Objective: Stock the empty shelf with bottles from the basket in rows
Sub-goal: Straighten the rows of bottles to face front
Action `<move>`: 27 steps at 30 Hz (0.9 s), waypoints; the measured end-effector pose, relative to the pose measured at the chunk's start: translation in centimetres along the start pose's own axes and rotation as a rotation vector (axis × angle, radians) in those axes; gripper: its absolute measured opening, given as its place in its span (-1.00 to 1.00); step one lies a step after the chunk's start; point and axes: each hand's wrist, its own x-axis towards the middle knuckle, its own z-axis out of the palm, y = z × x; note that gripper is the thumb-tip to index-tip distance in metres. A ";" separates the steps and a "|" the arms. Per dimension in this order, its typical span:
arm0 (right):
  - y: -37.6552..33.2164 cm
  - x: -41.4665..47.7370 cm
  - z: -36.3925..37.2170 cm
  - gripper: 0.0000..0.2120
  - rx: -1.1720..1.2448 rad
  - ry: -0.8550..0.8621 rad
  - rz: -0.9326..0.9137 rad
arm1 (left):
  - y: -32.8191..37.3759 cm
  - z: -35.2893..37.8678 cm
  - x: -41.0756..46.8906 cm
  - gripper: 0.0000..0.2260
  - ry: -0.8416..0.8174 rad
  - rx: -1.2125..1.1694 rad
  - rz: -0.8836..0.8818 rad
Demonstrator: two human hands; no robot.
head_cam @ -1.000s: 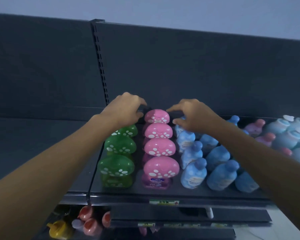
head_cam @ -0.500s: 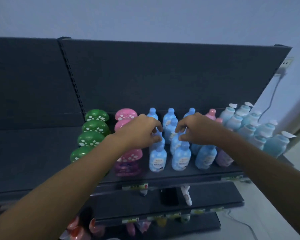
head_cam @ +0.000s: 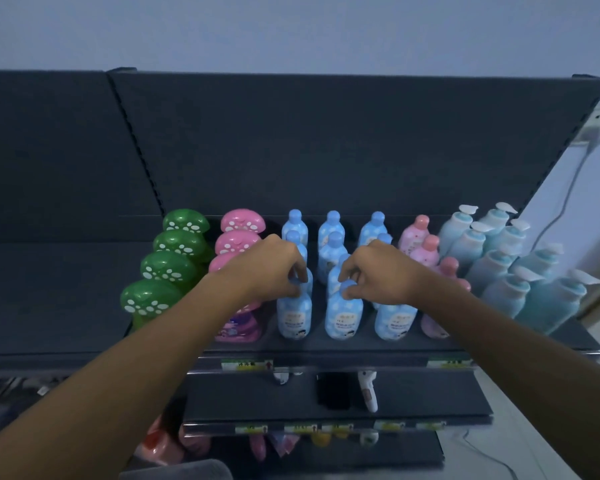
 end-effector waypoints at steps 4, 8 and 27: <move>-0.1 0.1 -0.1 -0.69 -0.002 -0.014 -0.015 | 0.1 -0.1 -0.1 -0.77 -0.006 0.005 0.005; 0.1 0.5 -1.4 -0.76 0.057 0.052 -0.009 | 0.2 -0.8 0.4 -0.75 -0.008 -0.015 -0.026; 1.7 3.7 -0.5 -0.80 0.024 0.094 0.014 | -1.4 0.0 4.2 -0.76 0.035 0.033 -0.107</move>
